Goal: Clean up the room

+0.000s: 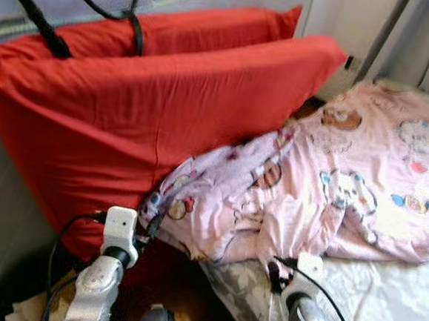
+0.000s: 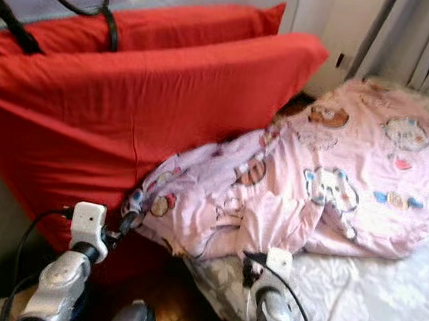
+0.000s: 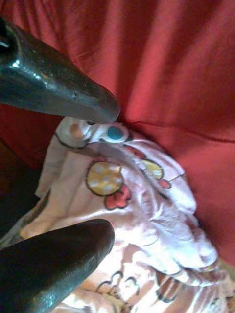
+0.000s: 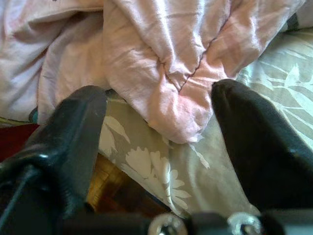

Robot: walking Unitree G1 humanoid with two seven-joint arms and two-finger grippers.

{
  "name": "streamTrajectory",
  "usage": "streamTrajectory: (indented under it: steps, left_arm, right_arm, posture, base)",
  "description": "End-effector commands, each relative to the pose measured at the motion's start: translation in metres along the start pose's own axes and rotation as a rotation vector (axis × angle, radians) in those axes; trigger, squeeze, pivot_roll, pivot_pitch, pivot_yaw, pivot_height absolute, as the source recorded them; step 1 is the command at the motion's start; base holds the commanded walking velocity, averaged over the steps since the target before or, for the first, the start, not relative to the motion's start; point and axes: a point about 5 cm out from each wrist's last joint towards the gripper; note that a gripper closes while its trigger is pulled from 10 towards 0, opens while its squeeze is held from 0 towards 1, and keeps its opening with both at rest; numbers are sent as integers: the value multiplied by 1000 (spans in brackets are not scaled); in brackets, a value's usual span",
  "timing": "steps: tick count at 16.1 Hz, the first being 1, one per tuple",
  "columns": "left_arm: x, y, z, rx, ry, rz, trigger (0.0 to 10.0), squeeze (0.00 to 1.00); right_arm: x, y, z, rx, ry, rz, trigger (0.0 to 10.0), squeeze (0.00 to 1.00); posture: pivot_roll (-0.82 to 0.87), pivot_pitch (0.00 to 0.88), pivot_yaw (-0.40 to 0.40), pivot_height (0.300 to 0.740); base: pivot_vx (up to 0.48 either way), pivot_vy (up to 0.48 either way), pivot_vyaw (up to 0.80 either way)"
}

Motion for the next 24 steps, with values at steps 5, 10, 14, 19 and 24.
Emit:
streamTrajectory:
  steps: [5,10,14,19,24]
  left_arm:
    - [18,11,8,29,-47,-16,10000,0]
    - [27,0,30,10,-49,-6,10000,0]
    - [38,0,49,10,-48,-13,10000,0]
    - [50,-2,66,13,-32,-27,10000,0]
    - [56,-1,76,22,-15,-32,10000,0]
  right_arm:
    - [15,-5,-6,-24,-5,31,10000,1000]
    - [18,-12,-6,-45,-2,47,10000,0]
    - [27,-16,-9,-63,-6,30,10000,0]
    - [43,-6,-15,-39,-28,25,10000,0]
    - [41,-1,-16,-35,-7,26,0,0]
  posture:
    - [160,256,-20,655]
    - [195,324,-16,655]
    - [236,380,-2,655]
    - [287,410,18,655]
    - [302,429,29,655]
  base:
    - [0,0,0]
    - [0,0,0]
    - [0,0,0]
    - [0,0,0]
    - [0,0,0]
Point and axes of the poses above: a point about 5 cm out from each wrist's last joint towards the gripper, its own z axis pointing back from the gripper into the wrist, its own x axis along the axis of the wrist's last joint, y = z × x, and after that the axes turned 1 degree about z, right-handed
